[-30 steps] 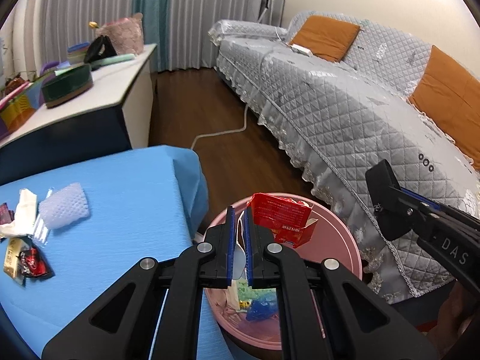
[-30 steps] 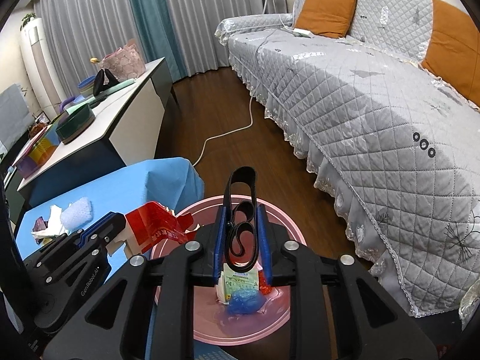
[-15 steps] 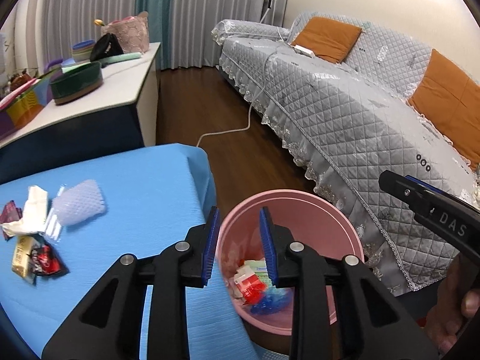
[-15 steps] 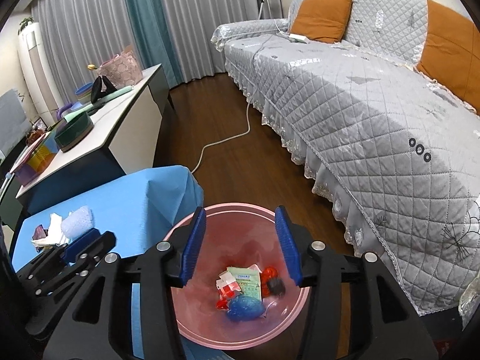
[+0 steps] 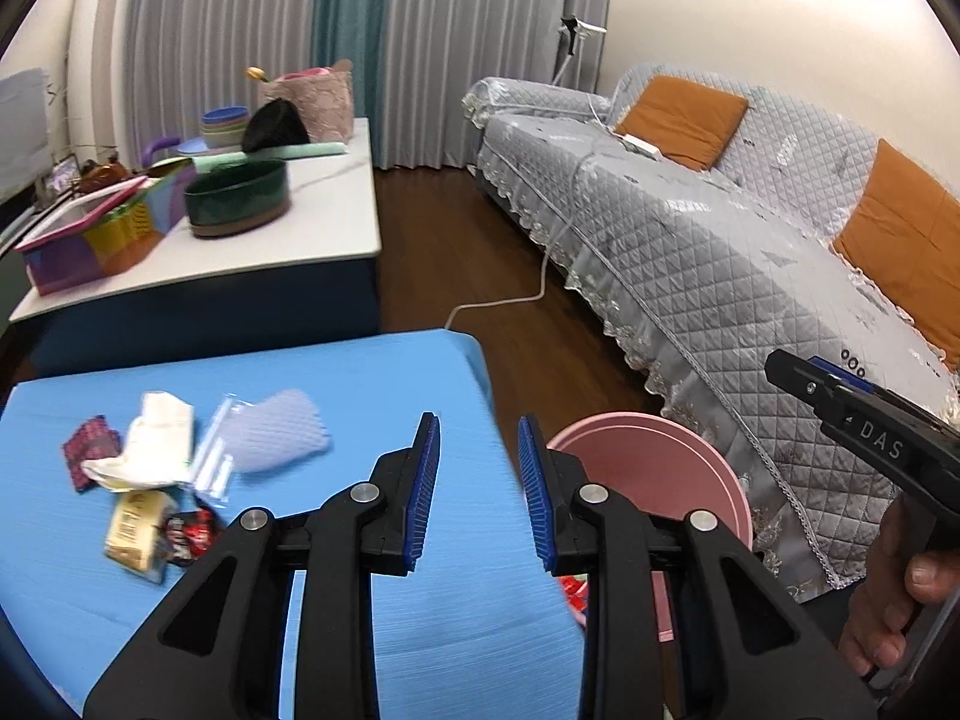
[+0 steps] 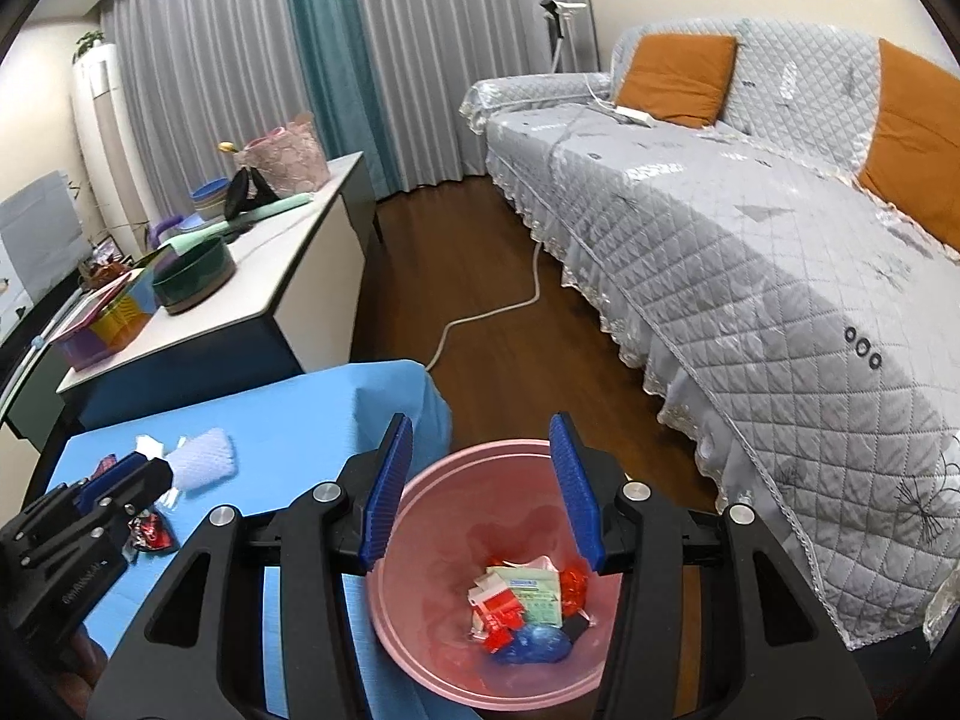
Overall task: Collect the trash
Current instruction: 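Move both open tools back over the trash on the table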
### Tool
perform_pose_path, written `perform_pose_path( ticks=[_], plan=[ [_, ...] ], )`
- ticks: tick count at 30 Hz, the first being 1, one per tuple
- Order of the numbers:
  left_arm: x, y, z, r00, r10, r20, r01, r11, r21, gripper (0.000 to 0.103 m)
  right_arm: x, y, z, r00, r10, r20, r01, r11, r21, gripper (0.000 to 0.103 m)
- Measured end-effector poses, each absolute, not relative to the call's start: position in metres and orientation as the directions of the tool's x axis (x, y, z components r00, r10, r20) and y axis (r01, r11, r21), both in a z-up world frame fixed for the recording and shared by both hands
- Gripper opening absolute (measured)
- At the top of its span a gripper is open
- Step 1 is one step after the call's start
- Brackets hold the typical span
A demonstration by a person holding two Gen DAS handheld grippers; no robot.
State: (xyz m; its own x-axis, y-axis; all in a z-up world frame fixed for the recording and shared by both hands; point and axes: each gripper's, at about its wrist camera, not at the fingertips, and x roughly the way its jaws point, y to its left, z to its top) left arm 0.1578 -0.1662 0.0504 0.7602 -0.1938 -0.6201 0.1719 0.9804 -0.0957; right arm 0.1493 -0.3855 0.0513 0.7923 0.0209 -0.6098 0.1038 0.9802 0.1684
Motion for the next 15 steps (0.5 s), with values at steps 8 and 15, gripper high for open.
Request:
perform_pose_path(
  ticks=[8,15],
  plan=[
    [0.148,-0.120,0.065,0.786,-0.156,-0.598,0.122,0.988,-0.097,0.027,0.152,-0.350,0.057,0.804,0.055,-0.592,0.046,0.987,0.154,0.046],
    [0.138,-0.073,0.068,0.803,-0.113,-0.585,0.066,0.993,-0.100,0.027,0.156,-0.316,0.060,0.816,0.080,-0.572,-0.002,0.991,0.135,0.041]
  ],
)
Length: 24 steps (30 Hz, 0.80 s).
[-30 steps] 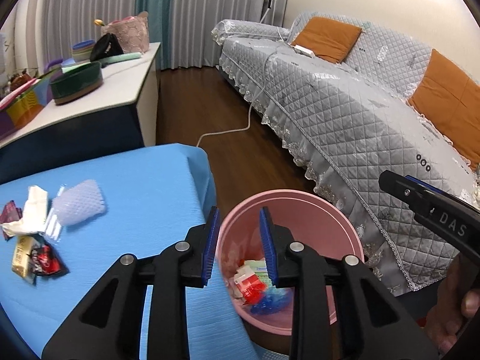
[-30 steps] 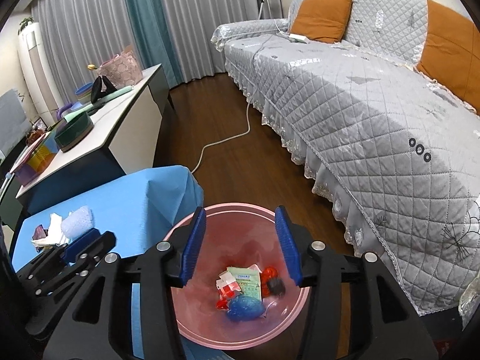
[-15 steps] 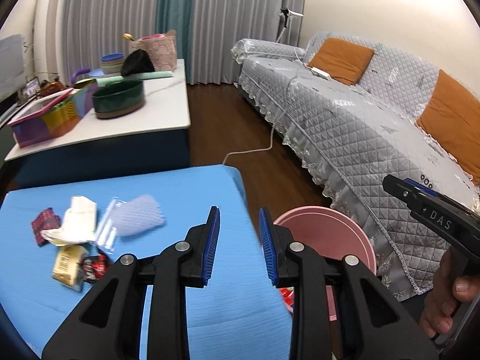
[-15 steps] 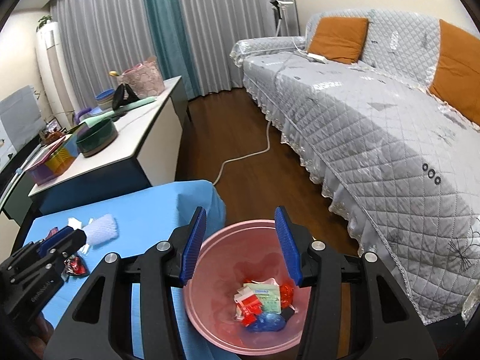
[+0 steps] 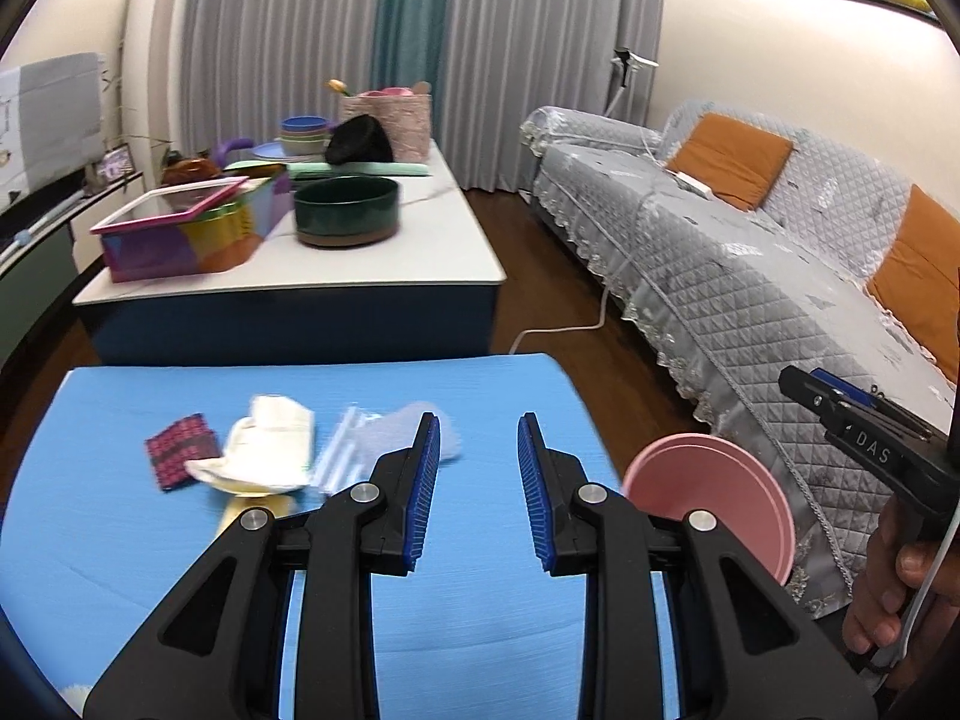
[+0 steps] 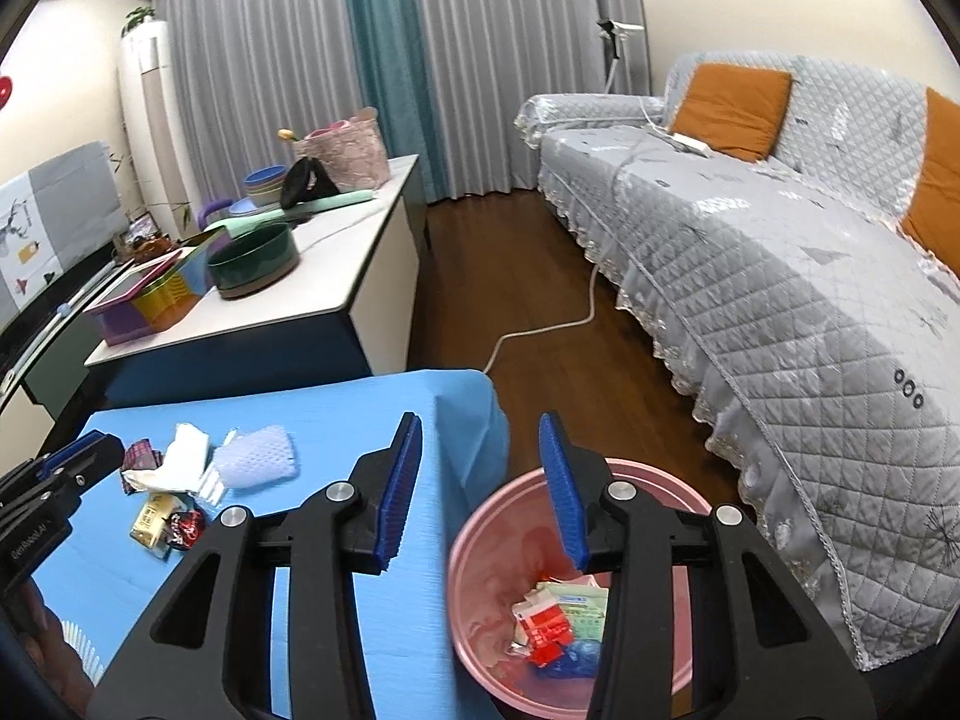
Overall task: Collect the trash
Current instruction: 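Move both open tools back over the trash on the table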
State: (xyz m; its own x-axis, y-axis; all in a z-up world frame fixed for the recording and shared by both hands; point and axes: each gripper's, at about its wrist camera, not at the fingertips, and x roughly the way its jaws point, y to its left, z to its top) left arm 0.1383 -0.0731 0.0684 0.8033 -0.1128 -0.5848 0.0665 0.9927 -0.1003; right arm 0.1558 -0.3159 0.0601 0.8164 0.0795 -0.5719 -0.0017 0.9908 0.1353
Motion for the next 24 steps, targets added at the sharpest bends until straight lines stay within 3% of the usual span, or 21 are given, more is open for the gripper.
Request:
perform_pose_path(
  ticks=[12,24],
  plan=[
    [0.123,0.018,0.071,0.820,-0.004,-0.572,-0.059,0.994,-0.092,0.026,0.162,-0.259,0.062,0.825,0.162,-0.542,-0.094,0.984,0.152,0.024],
    [0.124,0.126,0.056,0.799,0.107,-0.591,-0.222,0.967,-0.125,0.024,0.171,-0.176,0.048,0.776,0.273,-0.569,-0.247,0.961,0.124,0.023]
  ],
)
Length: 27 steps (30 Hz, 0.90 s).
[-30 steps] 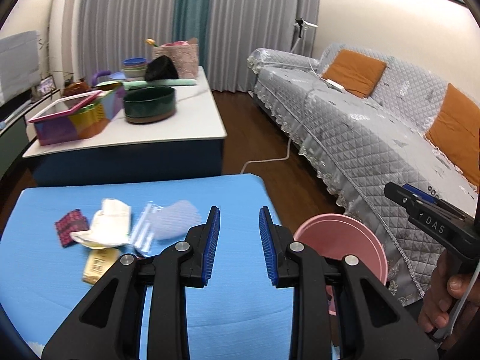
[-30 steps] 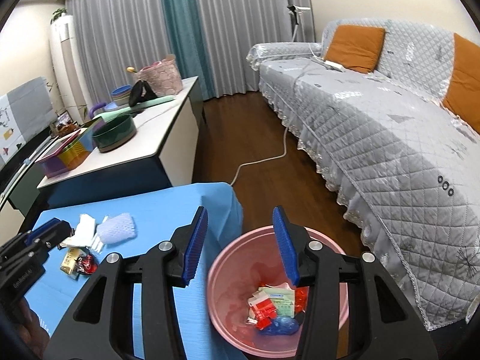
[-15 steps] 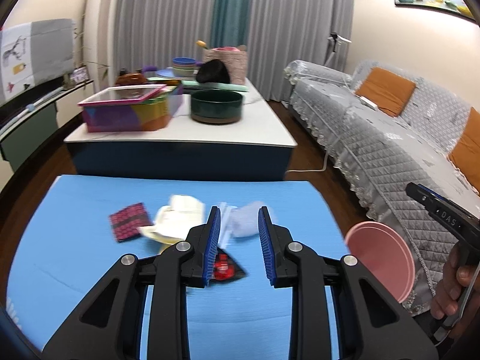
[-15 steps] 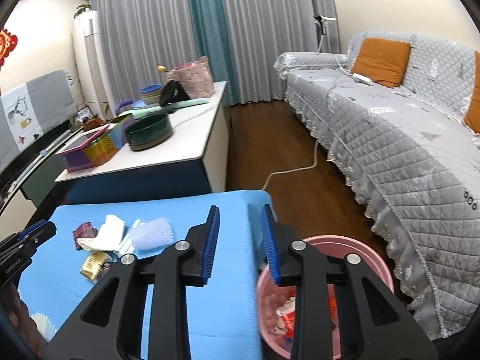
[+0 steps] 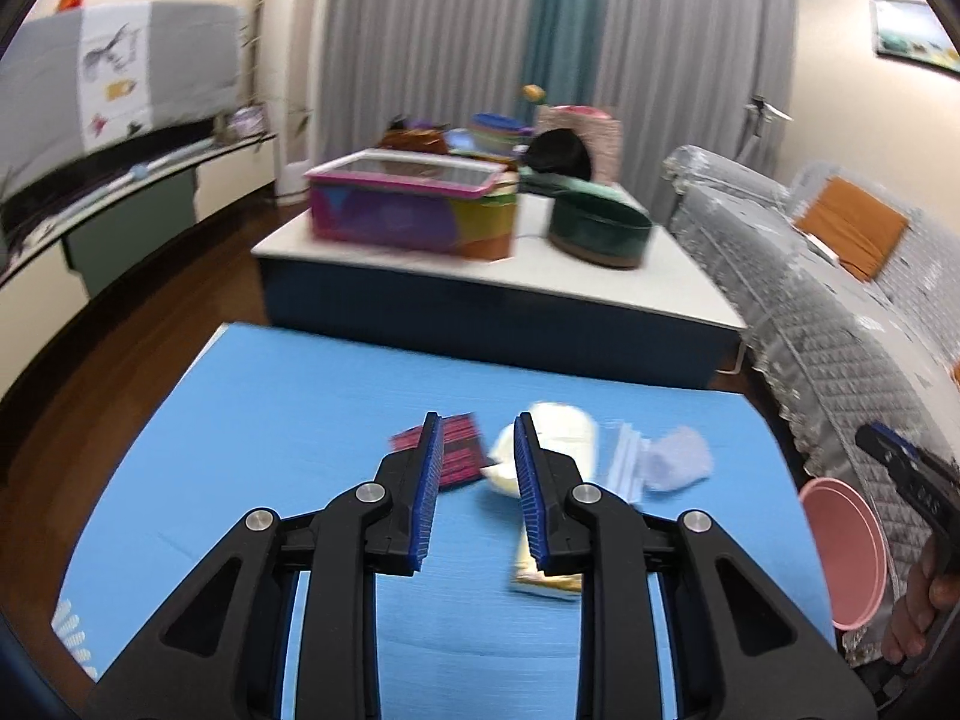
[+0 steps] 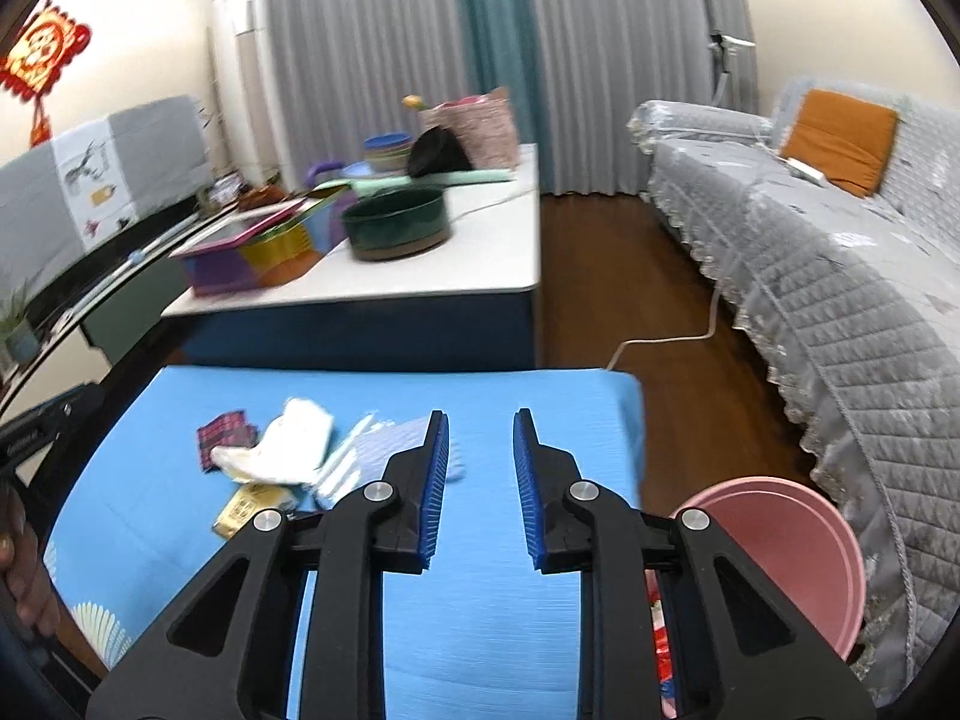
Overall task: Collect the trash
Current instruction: 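Move both open tools back over the trash on the table, then grasp the black-and-red snack packet with the right tool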
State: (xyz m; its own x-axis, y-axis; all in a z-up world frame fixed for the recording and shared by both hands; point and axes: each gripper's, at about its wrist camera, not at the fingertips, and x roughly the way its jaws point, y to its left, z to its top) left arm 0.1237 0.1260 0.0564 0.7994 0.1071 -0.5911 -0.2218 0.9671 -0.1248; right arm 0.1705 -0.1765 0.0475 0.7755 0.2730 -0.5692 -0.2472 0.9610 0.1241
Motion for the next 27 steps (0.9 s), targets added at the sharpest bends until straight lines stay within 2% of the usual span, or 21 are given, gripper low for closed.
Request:
perform_pose_path(
  ticks=[10,17,21,23,25,27],
  plan=[
    [0.128,0.167,0.015,0.752,0.132,-0.646,-0.318,0.931,-0.180,0.022,0.180,-0.117,0.013,0.705,0.323,-0.631,-0.356,0.931,0.079,0.023],
    [0.140,0.169,0.005,0.740,0.125,-0.661,-0.330,0.924,-0.195,0.022,0.193,-0.095,-0.013,0.639,0.369,-0.676,-0.403,0.908,0.115,0.024],
    [0.145,0.172,0.002,0.739,0.118,-0.663,-0.331,0.921,-0.206,0.022,0.198,-0.080,-0.030,0.588,0.395,-0.706,-0.437,0.889,0.134,0.046],
    [0.149,0.172,-0.002,0.735,0.112,-0.669,-0.330,0.921,-0.208,0.022,0.200,-0.073,-0.039,0.565,0.405,-0.719,-0.453,0.881,0.141,0.049],
    [0.151,0.172,-0.004,0.730,0.104,-0.675,-0.330,0.919,-0.215,0.022,0.201,-0.067,-0.045,0.545,0.411,-0.731,-0.465,0.873,0.145,0.058],
    [0.153,0.171,-0.007,0.727,0.089,-0.681,-0.324,0.919,-0.225,0.022,0.203,-0.061,-0.053,0.528,0.409,-0.745,-0.477,0.868,0.138,0.062]
  ],
)
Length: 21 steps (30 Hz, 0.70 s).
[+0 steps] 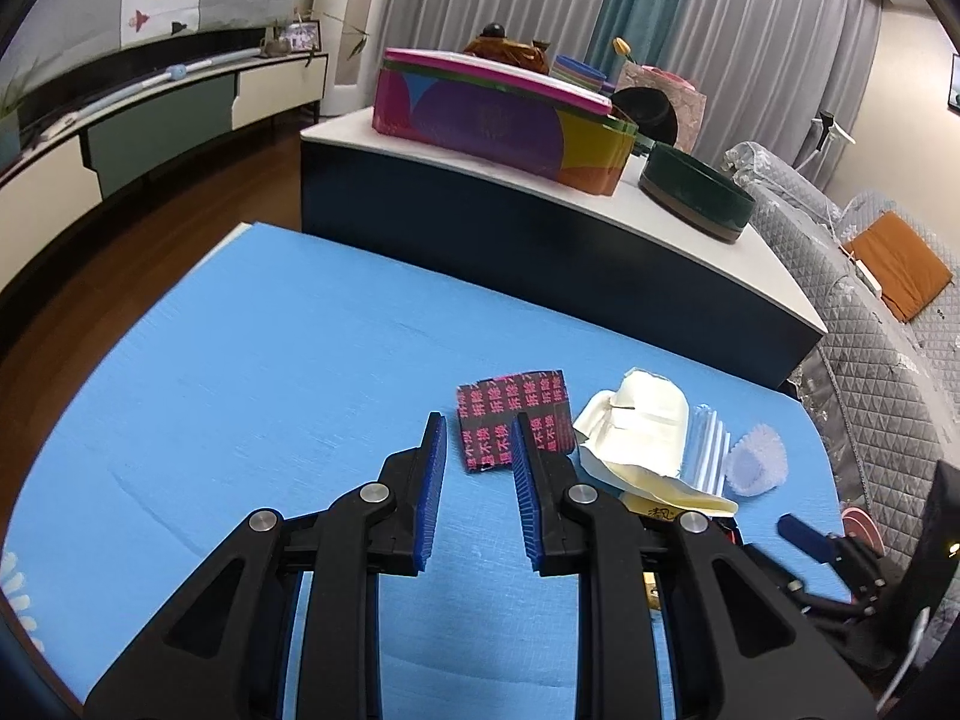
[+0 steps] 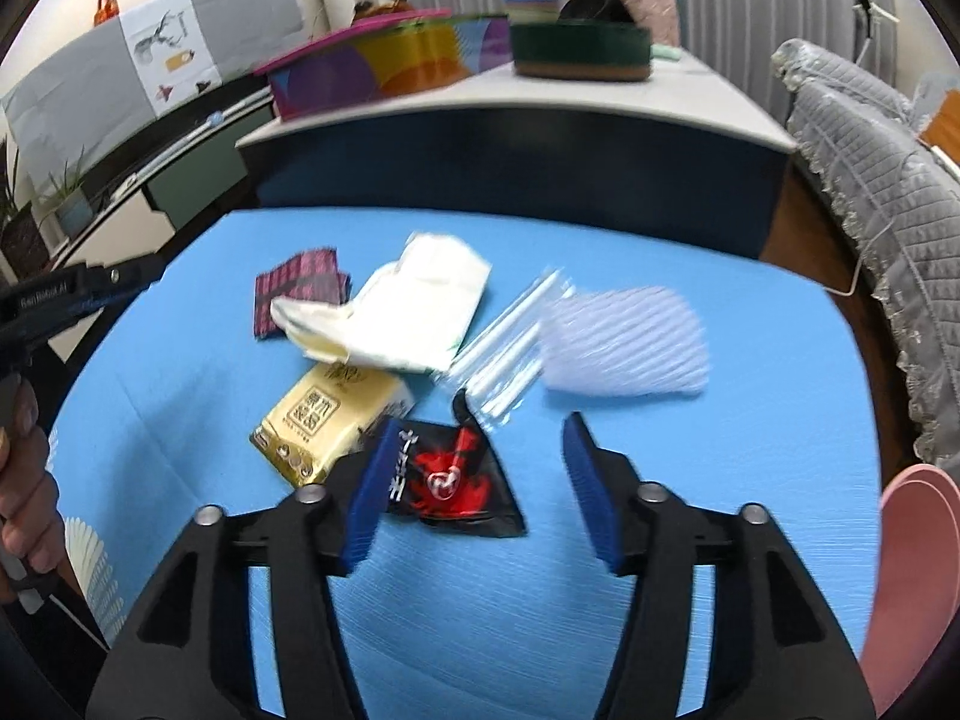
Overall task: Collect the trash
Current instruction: 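Grasp the black-and-red snack packet with the right tool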
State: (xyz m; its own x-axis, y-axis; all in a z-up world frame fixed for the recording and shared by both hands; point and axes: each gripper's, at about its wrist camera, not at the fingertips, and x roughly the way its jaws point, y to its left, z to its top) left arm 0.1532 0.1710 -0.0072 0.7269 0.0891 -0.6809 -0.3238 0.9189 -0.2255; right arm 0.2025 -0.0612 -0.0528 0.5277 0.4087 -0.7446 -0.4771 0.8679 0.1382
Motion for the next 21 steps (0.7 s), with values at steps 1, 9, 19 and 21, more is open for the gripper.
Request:
perform_pose_path(
  ticks=[1,9,19,21],
  plan=[
    [0.155,0.171,-0.008,0.726,0.081,-0.683,-0.318,0.920,-0.230,0.022,0.203,-0.060,-0.055,0.520,0.410,-0.750,-0.482,0.865,0.139,0.062],
    [0.171,0.143,-0.012,0.730,-0.050,-0.682,-0.207,0.935,-0.289,0.022,0.208,-0.050,-0.071,0.469,0.416,-0.779,-0.514,0.846,0.142,0.067],
    [0.197,0.130,-0.037,0.674,-0.146,-0.724,-0.209,0.903,-0.376,0.044,0.208,-0.054,-0.074,0.465,0.395,-0.792,-0.522,0.845,0.115,0.053],
    [0.202,0.131,-0.046,0.652,-0.183,-0.736,-0.221,0.882,-0.415,0.047,0.208,-0.056,-0.073,0.473,0.390,-0.790,-0.522,0.846,0.105,0.051]
  ],
)
